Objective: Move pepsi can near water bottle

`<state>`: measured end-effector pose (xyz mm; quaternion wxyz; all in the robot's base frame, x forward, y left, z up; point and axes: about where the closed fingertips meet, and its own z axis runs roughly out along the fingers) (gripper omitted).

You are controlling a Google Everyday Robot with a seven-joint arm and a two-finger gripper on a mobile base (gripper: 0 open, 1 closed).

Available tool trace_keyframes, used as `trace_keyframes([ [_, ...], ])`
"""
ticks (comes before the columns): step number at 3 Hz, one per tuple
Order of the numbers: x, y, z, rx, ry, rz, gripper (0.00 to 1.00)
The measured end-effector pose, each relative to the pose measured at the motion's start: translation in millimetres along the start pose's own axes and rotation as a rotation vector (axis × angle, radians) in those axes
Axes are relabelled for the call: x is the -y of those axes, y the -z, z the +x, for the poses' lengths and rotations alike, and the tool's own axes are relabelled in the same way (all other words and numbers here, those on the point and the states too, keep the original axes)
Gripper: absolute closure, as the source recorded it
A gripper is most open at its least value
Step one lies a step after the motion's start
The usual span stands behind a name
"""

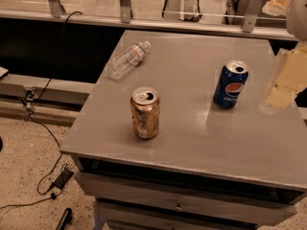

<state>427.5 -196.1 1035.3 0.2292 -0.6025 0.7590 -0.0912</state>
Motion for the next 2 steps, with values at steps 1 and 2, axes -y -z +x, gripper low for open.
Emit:
trace_keyframes([
  [1, 0, 0, 0, 0.0, 0.0, 0.0, 0.0],
  [2, 23, -4, 8, -0.003, -0.024, 0.024, 0.0],
])
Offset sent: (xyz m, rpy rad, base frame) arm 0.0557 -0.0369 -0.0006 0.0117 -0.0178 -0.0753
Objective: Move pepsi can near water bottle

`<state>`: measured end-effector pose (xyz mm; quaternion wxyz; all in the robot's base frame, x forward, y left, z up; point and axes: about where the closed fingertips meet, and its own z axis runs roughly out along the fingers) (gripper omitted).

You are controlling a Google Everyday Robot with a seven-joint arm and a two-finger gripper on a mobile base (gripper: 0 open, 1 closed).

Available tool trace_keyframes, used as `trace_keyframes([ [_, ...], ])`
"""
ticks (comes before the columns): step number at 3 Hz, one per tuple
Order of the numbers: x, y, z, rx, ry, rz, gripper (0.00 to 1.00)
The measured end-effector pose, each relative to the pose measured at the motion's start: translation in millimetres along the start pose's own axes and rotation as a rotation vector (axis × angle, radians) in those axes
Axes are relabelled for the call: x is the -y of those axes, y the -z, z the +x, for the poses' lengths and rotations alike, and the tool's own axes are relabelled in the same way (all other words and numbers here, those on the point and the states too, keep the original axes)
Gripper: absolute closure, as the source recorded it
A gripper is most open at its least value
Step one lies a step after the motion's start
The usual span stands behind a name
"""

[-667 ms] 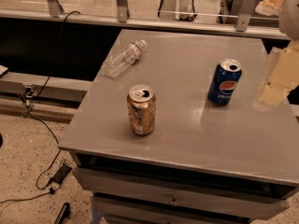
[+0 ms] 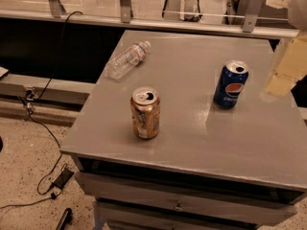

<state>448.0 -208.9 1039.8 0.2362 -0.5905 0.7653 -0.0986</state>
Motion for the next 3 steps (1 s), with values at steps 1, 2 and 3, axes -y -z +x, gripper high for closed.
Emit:
trace_keyframes([
  [1, 45, -22, 8, -0.014, -0.027, 0.035, 0.0],
  [2, 88, -61, 36, 0.001, -0.119, 0.033, 0.0],
  [3, 92, -75, 40, -0.001, -0.126, 0.019, 0.0],
])
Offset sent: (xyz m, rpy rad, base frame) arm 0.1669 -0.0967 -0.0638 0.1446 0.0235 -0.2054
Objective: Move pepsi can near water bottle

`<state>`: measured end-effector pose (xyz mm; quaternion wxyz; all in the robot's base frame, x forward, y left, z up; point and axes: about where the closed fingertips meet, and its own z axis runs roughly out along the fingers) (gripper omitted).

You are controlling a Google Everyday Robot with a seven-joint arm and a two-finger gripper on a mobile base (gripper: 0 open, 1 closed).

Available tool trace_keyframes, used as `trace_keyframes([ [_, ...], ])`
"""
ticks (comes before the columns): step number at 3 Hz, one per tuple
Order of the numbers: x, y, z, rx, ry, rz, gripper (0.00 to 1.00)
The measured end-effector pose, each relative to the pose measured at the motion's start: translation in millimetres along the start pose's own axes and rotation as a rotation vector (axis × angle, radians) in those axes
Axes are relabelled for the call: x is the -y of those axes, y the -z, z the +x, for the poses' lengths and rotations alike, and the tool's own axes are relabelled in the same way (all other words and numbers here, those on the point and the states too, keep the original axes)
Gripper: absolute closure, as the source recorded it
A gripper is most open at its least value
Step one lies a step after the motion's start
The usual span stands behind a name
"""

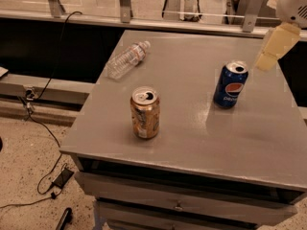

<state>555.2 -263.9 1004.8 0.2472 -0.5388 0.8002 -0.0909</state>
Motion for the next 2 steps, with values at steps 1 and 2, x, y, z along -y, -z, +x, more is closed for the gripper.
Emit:
trace_keyframes([
  [1, 1, -1, 8, 0.016, -0.032, -0.023, 0.0],
  [2, -6, -13, 13, 0.062, -0.086, -0.084, 0.0],
])
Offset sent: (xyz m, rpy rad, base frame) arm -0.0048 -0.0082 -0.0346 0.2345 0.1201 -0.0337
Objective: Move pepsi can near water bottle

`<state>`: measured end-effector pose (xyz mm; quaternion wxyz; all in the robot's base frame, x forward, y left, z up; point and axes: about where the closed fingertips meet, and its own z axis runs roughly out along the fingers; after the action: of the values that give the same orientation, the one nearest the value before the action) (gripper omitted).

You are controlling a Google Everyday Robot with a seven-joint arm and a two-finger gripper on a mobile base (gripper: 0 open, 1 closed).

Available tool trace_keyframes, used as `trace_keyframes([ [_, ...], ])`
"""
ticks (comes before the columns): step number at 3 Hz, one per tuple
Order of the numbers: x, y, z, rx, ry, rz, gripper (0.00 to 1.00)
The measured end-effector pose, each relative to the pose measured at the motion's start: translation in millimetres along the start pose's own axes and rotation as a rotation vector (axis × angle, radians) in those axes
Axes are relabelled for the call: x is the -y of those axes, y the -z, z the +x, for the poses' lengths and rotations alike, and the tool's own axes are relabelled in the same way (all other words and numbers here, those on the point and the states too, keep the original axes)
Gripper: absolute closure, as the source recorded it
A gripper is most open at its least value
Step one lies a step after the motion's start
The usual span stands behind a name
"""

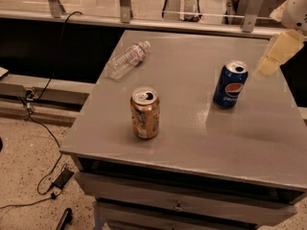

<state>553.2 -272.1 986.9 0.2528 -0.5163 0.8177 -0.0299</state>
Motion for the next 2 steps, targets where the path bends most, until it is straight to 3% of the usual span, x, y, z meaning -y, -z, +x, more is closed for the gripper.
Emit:
trace_keyframes([
  [1, -9.1, -5.4, 2.1, 0.092, -0.063, -0.023, 0.0],
  [2, -14.5, -5.5, 2.9, 0.185, -0.081, 0.028, 0.0],
])
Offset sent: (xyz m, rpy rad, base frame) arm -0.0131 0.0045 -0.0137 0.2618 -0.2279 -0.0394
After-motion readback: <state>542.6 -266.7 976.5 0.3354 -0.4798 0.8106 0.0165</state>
